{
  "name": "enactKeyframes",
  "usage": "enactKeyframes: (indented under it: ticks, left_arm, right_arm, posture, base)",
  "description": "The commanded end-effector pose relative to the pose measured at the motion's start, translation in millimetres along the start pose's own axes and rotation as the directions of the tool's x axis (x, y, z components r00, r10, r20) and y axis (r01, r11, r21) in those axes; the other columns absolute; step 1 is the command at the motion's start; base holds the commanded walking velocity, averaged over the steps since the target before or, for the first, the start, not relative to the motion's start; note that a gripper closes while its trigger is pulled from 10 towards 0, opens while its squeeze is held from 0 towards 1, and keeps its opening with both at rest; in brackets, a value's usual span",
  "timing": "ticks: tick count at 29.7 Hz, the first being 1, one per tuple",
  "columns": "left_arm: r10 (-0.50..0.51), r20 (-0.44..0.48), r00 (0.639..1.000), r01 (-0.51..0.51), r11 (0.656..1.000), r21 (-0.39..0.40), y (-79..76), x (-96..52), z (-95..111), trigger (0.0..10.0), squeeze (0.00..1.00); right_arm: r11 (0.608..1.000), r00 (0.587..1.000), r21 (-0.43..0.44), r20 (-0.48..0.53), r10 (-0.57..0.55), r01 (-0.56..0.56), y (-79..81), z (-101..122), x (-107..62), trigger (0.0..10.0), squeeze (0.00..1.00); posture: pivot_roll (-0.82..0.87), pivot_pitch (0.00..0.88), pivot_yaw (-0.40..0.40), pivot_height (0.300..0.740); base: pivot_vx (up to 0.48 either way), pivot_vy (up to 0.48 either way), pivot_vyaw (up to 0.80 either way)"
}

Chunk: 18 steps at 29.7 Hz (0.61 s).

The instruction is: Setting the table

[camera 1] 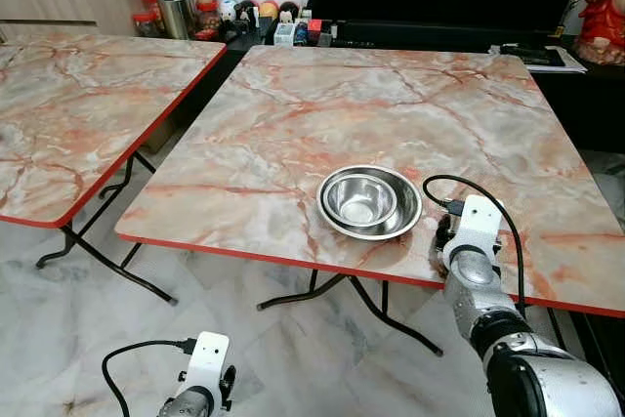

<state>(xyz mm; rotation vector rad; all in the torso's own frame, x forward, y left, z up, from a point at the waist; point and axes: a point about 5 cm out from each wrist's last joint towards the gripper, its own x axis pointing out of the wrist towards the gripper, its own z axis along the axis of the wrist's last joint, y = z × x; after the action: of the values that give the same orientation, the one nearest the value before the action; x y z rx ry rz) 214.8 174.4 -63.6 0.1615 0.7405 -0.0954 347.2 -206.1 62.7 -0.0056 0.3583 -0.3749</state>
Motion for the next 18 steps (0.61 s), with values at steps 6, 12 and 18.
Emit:
enactKeyframes:
  ticks: [6, 12, 18]
  left_arm:
    - [0.005, 0.001, 1.0, -0.005, 1.0, 0.001, 3.4, 1.2, 3.8, 10.0, 0.0]
    - [0.002, 0.0, 1.0, -0.002, 1.0, 0.003, 3.0, 1.2, 3.7, 10.0, 0.0]
    - [0.001, 0.001, 1.0, -0.001, 1.0, 0.003, 2.7, 1.5, 4.4, 10.0, 0.0]
  right_arm:
    - [1.0, 1.0, 0.013, 0.006, 0.011, -0.011, 2.6, 1.1, -0.4, 0.0, 0.0]
    - [1.0, 1.0, 0.015, 0.006, 0.011, -0.011, 2.6, 1.1, -0.4, 0.0, 0.0]
    - [1.0, 1.0, 0.017, 0.005, 0.015, -0.015, 2.9, 1.1, -0.4, 0.0, 0.0]
  posture:
    - [0.02, 0.0, 0.025, 0.705]
    - [0.02, 0.0, 0.026, 0.705]
    - [0.02, 0.0, 0.027, 0.705]
  base:
    - [0.0, 0.0, 0.0]
    - [0.0, 0.0, 0.0]
    - [0.0, 0.0, 0.0]
